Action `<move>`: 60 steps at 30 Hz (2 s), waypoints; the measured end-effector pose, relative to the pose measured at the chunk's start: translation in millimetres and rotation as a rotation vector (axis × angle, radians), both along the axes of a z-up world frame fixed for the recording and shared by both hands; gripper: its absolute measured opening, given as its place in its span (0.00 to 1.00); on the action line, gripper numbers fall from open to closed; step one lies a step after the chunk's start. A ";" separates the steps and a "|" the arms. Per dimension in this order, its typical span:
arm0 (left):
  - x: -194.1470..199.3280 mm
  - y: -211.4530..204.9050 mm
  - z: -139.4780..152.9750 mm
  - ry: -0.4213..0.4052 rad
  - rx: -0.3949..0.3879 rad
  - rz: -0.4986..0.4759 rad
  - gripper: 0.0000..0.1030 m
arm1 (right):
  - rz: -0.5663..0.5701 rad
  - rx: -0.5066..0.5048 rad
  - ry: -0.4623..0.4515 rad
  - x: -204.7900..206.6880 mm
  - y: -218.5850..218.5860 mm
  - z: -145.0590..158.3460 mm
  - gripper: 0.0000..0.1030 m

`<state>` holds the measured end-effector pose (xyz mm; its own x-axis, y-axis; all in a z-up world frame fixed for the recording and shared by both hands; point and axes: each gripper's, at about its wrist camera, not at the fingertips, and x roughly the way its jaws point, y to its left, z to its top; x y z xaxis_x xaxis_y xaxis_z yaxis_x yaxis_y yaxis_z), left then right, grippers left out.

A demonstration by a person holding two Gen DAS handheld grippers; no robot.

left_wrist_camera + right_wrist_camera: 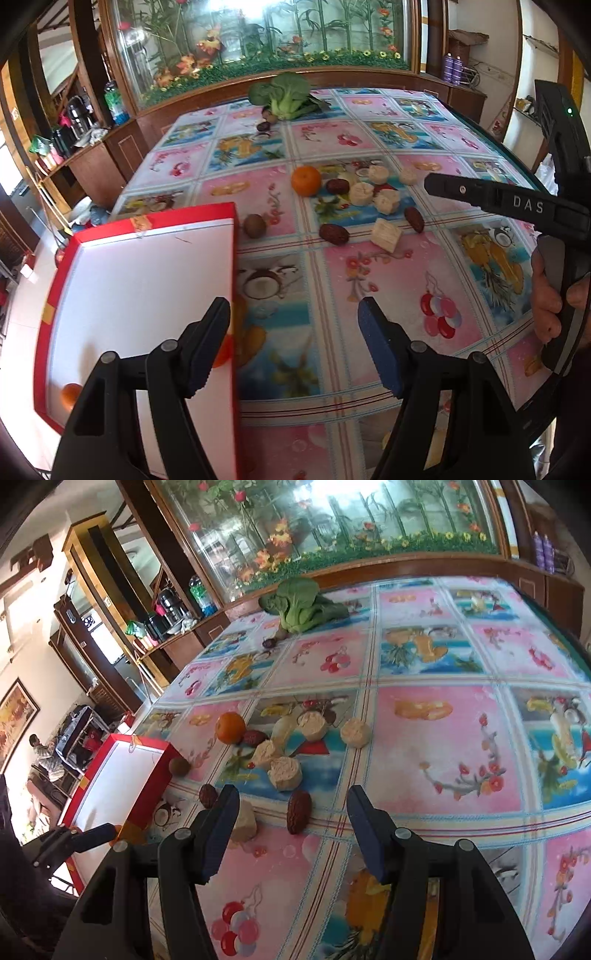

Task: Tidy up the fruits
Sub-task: 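Move both open tools back over the table toward the dates and cakes, then grasp a red date with the right tool while the left grasps a white cake block, then carry the date and cake block to the tray and open both tools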

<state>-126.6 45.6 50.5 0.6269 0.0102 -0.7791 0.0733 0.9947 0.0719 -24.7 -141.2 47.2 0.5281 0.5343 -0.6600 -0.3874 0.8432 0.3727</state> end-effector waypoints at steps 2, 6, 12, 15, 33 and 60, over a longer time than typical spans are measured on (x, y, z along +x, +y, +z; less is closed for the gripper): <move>0.7 -2.4 -3.9 0.006 -0.031 -0.029 0.70 | 0.009 -0.002 0.011 2.1 3.6 -2.5 0.52; 4.4 -5.3 -9.1 0.016 -0.066 -0.069 0.70 | 0.007 -0.060 0.025 6.0 12.2 -10.2 0.39; 7.2 -1.6 -10.3 0.021 -0.096 -0.065 0.70 | 0.001 -0.133 0.029 9.6 21.8 -19.3 0.31; 8.7 -6.0 -11.2 0.025 -0.099 -0.078 0.70 | 0.009 -0.161 0.011 7.6 24.8 -20.0 0.26; 76.5 -68.3 -18.2 0.064 -0.037 -0.276 0.57 | -0.181 0.053 0.122 27.5 -37.7 -16.4 0.14; 13.1 0.6 25.0 -0.157 -0.014 -0.012 0.30 | -0.063 -0.022 -0.134 -11.4 10.2 12.2 0.14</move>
<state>-113.6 46.2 75.5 0.7409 -0.0081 -0.6715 0.0737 0.9949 0.0694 -36.1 -131.0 59.4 0.6446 0.4835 -0.5922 -0.3785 0.8748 0.3023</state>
